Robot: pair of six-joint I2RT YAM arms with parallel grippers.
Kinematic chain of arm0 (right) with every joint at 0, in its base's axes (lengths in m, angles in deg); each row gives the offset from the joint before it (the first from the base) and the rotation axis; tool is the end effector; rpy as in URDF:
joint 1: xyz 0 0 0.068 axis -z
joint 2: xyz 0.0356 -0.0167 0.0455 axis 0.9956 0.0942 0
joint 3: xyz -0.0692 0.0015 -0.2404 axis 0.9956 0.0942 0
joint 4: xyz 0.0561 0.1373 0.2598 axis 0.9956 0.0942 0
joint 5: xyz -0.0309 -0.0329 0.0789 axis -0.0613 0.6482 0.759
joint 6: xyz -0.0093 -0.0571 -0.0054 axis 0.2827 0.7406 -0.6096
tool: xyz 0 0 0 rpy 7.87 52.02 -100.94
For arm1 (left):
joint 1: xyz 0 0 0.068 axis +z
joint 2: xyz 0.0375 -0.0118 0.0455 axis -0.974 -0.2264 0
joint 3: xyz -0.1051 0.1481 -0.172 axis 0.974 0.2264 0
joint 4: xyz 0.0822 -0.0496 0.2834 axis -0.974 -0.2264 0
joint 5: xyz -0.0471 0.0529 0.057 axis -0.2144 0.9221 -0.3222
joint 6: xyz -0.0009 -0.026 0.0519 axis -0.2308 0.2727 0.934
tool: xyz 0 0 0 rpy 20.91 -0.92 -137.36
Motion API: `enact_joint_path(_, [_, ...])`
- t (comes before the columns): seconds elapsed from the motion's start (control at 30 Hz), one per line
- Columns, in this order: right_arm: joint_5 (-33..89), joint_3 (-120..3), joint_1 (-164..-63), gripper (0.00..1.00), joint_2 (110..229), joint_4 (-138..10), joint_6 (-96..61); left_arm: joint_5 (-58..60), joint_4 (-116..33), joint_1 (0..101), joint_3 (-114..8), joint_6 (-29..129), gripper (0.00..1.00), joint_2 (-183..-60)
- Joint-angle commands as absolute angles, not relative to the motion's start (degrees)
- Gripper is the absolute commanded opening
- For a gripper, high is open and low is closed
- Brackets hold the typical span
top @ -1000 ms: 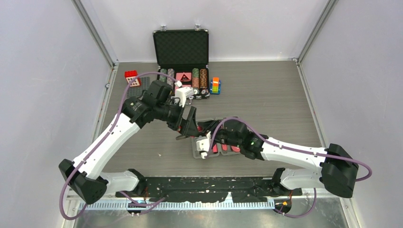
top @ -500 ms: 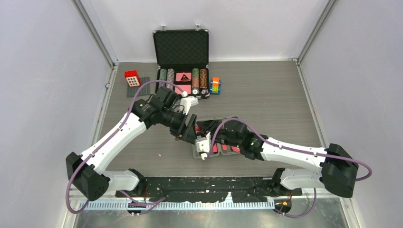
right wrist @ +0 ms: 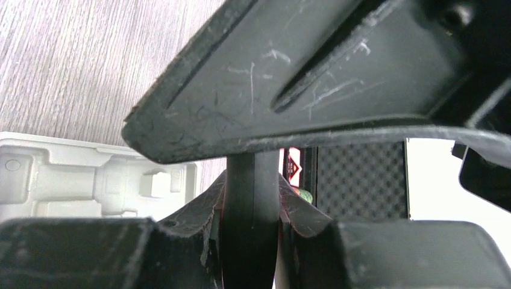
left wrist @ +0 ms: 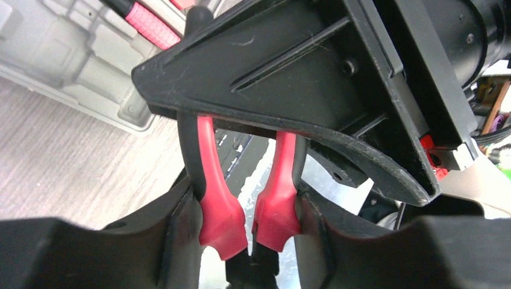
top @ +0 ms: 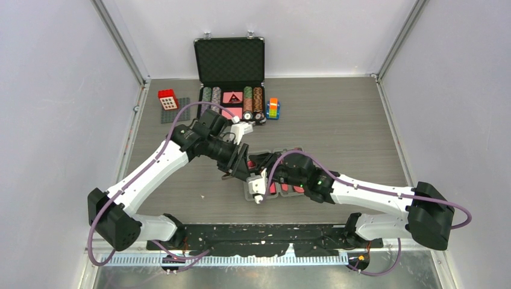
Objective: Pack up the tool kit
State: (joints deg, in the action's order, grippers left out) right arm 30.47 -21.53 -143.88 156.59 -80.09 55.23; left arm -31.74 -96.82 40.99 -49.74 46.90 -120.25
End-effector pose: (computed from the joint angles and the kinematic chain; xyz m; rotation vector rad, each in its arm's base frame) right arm 0.1572 0.2786 0.2176 -1.6666 0.7268 0.0759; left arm 0.2273 -0.1985 0.2869 0.7692 2.5922 -1.2362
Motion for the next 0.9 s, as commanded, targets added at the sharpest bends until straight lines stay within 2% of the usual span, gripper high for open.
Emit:
enact_joint_path(0.0, [31.97, -24.4, -144.54, 0.06, 155.2, -86.63, 55.47, -33.14, -94.47, 40.71, -51.01, 47.28, 0.23, -119.53])
enact_joint_path(0.07, [31.72, -24.09, -144.56, 0.13, 155.24, -87.1, 54.42, -32.09, -94.33, 40.7, -50.9, 47.29, 0.01, -118.65])
enact_joint_path(0.13, [31.34, -23.37, -144.53, 0.19, 154.9, -88.52, 52.14, -30.5, -93.55, 40.7, -50.26, 47.07, 0.0, -117.48])
enact_joint_path(0.2, [30.54, -22.27, -144.58, 0.32, 154.18, -90.02, 48.74, -27.62, -91.92, 40.63, -49.05, 46.04, 0.0, -115.86])
enact_joint_path(0.23, [29.19, -21.61, -144.56, 0.45, 153.6, -91.04, 47.47, -25.6, -90.74, 40.55, -48.18, 45.17, 0.0, -115.07])
enact_joint_path(0.27, [28.3, -21.33, -144.59, 0.51, 153.32, -91.3, 44.5, -23.39, -89.77, 40.44, -47.34, 44.23, 0.0, -114.38])
enact_joint_path(0.3, [25.99, -20.79, -144.56, 0.62, 152.66, -91.17, 41.49, -20.76, -88.99, 40.3, -46.58, 43.16, 0.0, -113.77])
enact_joint_path(0.37, [21.0, -20.07, -144.54, 0.76, 151.61, -90.18, 36.18, -16.01, -87.41, 39.68, -45.07, 41.13, 0.0, -113.09])
enact_joint_path(0.43, [13.66, -19.05, -144.46, 0.84, 150.76, -89.77, 29.65, -9.84, -86.12, 38.38, -43.99, 38.56, 0.0, -113.15])
enact_joint_path(0.53, [5.55, -16.68, -144.45, 0.89, 147.86, -87.63, 20.71, -1.7, -85.52, 35.96, -43.74, 33.38, 0.0, -115.25])
enact_joint_path(0.6, [-2.78, -15.29, -144.45, 0.99, 145.22, -84.59, 14.06, 2.65, -85.44, 34.24, -44.31, 29.61, 0.0, -118.11])
enact_joint_path(0.73, [-17.43, -15.83, -143.85, 0.95, 139.7, -74.07, -0.75, 9.63, -84.09, 31.48, -45.31, 22.79, 0.0, -123.95])
enact_joint_path(0.87, [-22.44, -19.25, -142.61, 0.95, 137.19, -60.07, -11.03, 14.75, -82.51, 29.53, -46.93, 17.66, 0.0, -129.77])
